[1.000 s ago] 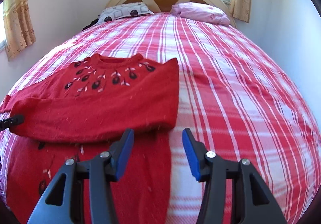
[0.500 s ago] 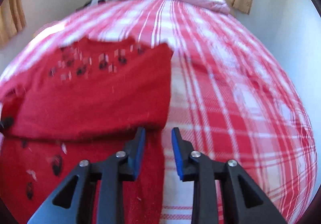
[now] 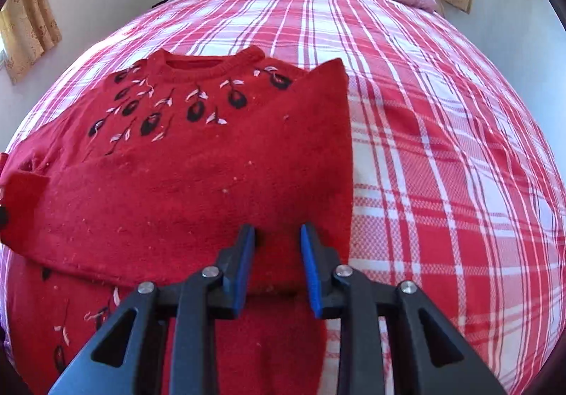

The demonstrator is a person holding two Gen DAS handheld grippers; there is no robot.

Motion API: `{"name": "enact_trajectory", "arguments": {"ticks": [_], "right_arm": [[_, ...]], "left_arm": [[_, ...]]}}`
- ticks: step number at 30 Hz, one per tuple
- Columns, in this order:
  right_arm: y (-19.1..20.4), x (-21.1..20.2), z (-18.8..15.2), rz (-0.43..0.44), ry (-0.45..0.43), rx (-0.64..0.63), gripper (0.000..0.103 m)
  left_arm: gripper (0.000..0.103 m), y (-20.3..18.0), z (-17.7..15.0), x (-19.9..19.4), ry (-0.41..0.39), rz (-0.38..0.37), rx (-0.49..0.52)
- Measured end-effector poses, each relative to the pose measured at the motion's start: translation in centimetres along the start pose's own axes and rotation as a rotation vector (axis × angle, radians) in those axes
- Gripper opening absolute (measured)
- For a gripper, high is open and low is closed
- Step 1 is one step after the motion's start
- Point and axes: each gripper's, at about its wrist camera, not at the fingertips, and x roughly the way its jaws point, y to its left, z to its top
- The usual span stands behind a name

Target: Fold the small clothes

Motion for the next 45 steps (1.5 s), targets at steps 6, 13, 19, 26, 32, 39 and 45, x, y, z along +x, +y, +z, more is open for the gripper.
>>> {"name": "enact_trajectory", "arguments": {"ticks": [6, 13, 19, 26, 32, 39, 45], "right_arm": [[-0.9, -1.9, 4.0, 0.067, -0.105, 0.046, 0.033], [-1.7, 2.7, 9.1, 0.097, -0.067, 0.091, 0.032], [-5.2, 7.1, 8.9, 0.088, -0.004, 0.199, 0.026], [-5.1, 3.7, 7.2, 0.083, -0.047, 0.200, 0.032], [-2.6, -1.3, 1.9, 0.130, -0.060, 0.094, 0.033], [-2.9, -0.3, -1.1, 0.091, -0.007, 0.079, 0.031], [-0.3, -3.2, -0.3, 0.057, -0.089, 0.035, 0.034]], "left_arm": [[0.072, -0.3, 1.1, -0.7, -0.053, 0.000, -0.003], [0.072, -2.6, 0.0, 3.2, 0.057, 0.030, 0.102], [0.072, -2.2, -0.6, 5.3, 0.165, 0.043, 0.094], [0.073, -1.6, -0.2, 3.0, 0.072, 0.046, 0.057], [0.073, -1.0, 0.0, 3.4, 0.101, 0.061, 0.039], [0.073, -1.1, -1.3, 3.8, 0.148, 0.077, 0.027], [0.073, -0.1, -1.7, 3.1, 0.135, 0.112, -0.002]]}}
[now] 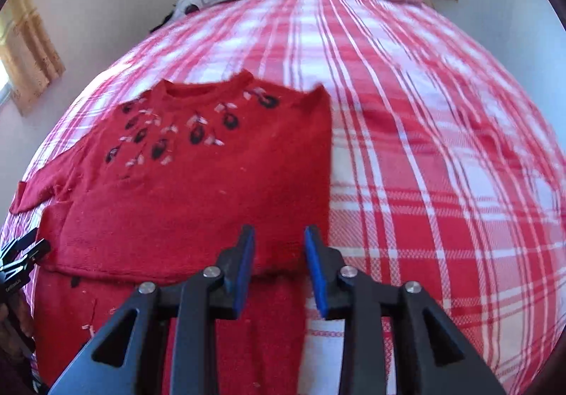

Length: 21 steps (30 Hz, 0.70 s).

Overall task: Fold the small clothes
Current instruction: 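Move the left gripper along the other outstretched sleeve toward its cuff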

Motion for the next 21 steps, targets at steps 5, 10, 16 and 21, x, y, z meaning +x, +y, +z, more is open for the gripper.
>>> {"name": "enact_trajectory", "arguments": {"ticks": [5, 10, 16, 21], "right_arm": [[4.1, 0.6, -0.1, -0.007, 0.004, -0.074, 0.031], [2.7, 3.9, -1.7, -0.034, 0.073, -0.017, 0.031], [3.0, 2.8, -2.0, -0.045, 0.070, 0.017, 0.031], [4.9, 1.7, -1.5, -0.024, 0.065, 0.024, 0.034]], "left_arm": [[0.073, 0.0, -0.1, 0.4, 0.009, -0.001, -0.001], [0.073, 0.1, -0.1, 0.7, 0.010, -0.009, -0.003], [0.074, 0.0, -0.2, 0.6, 0.009, -0.005, 0.002], [0.074, -0.1, -0.2, 0.7, 0.010, -0.006, 0.001]]}}
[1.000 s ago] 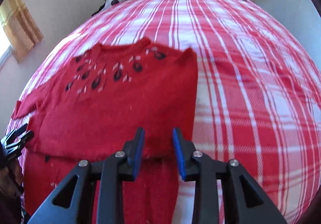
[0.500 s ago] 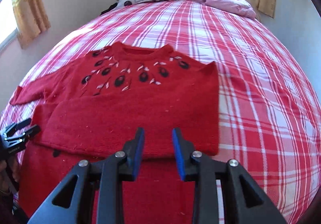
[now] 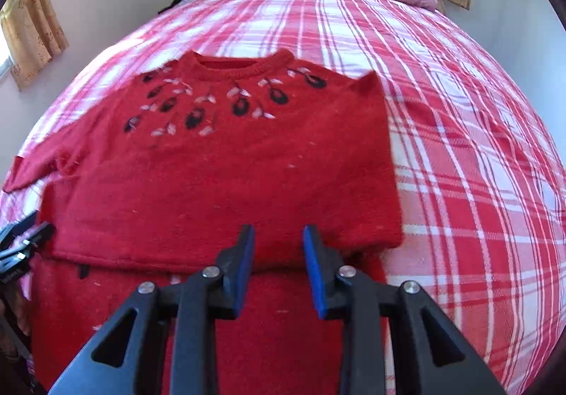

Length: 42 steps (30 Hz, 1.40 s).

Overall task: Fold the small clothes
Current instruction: 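Move the left gripper along the other outstretched sleeve toward its cuff, then close the left gripper on the cuff of the outstretched sleeve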

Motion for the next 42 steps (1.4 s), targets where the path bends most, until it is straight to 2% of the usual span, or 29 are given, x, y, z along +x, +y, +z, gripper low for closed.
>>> {"name": "enact_trajectory", "arguments": {"ticks": [2, 6, 10, 15, 21, 26, 29, 31, 38, 42], "right_arm": [[1.3, 0.4, 0.3, -0.019, -0.003, -0.036, 0.040], [2.0, 2.3, -0.3, -0.039, 0.028, -0.051, 0.040], [2.7, 2.4, -0.9, -0.083, -0.006, -0.089, 0.041], [3.1, 1.7, -1.4, -0.098, -0.020, -0.080, 0.042], [3.2, 1.3, -2.4, -0.098, -0.071, -0.084, 0.045], [3.1, 1.4, -2.5, -0.089, -0.084, -0.077, 0.046], [3.0, 1.4, -2.6, -0.077, -0.086, -0.071, 0.046], [2.9, 1.4, -2.6, -0.075, -0.088, -0.072, 0.047], [2.8, 1.5, -2.7, -0.056, -0.095, -0.065, 0.048], [2.8, 1.5, -2.8, -0.057, -0.099, -0.070, 0.049]], "left_arm": [[0.074, 0.0, 0.0, 0.0, 0.000, -0.001, -0.001], [0.075, 0.1, -0.2, 0.0, 0.000, -0.011, -0.004], [0.080, 0.1, -0.2, 0.2, 0.007, -0.021, 0.002], [0.081, 0.3, -0.2, -0.3, 0.012, -0.042, 0.012], [0.081, 3.5, 0.0, -2.8, -0.044, 0.001, -0.035], [0.081, 8.3, 0.9, -5.0, -0.100, 0.123, -0.053], [0.081, 12.2, 1.0, -5.5, -0.090, 0.214, -0.081], [0.081, 14.6, 1.0, -5.9, -0.088, 0.249, -0.113], [0.081, 25.2, 1.6, -7.7, -0.119, 0.406, -0.310], [0.081, 29.6, 1.8, -7.2, -0.119, 0.411, -0.426]]}}
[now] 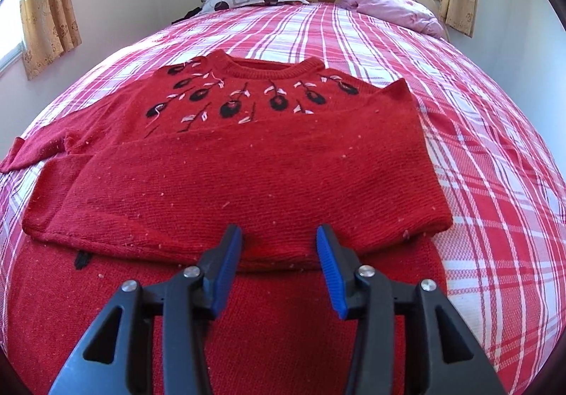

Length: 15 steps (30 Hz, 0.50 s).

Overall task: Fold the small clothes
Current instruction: 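Close the left gripper on the cuff of the outstretched sleeve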

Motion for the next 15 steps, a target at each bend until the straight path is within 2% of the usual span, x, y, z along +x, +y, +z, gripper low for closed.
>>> {"name": "enact_trajectory", "arguments": {"ticks": [4, 8, 10, 11, 15], "right_arm": [[0.1, 0.0, 0.0, -0.002, -0.002, -0.007, 0.049], [0.1, 0.0, 0.0, -0.001, -0.003, -0.007, 0.050], [0.1, 0.0, 0.0, -0.001, -0.004, -0.007, 0.050], [0.1, 0.0, 0.0, -0.001, -0.004, -0.007, 0.050], [0.1, 0.0, 0.0, 0.001, -0.006, -0.008, 0.050]], "left_arm": [[0.080, 1.5, 0.7, 2.0, 0.042, -0.054, -0.102], [0.080, 1.7, 0.6, 3.1, 0.084, -0.089, -0.160], [0.078, 1.7, 0.5, 3.4, 0.100, -0.105, -0.185], [0.073, 1.8, 0.4, 3.7, 0.112, -0.116, -0.199], [0.072, 1.7, 0.4, 4.0, 0.112, -0.125, -0.201]]}}
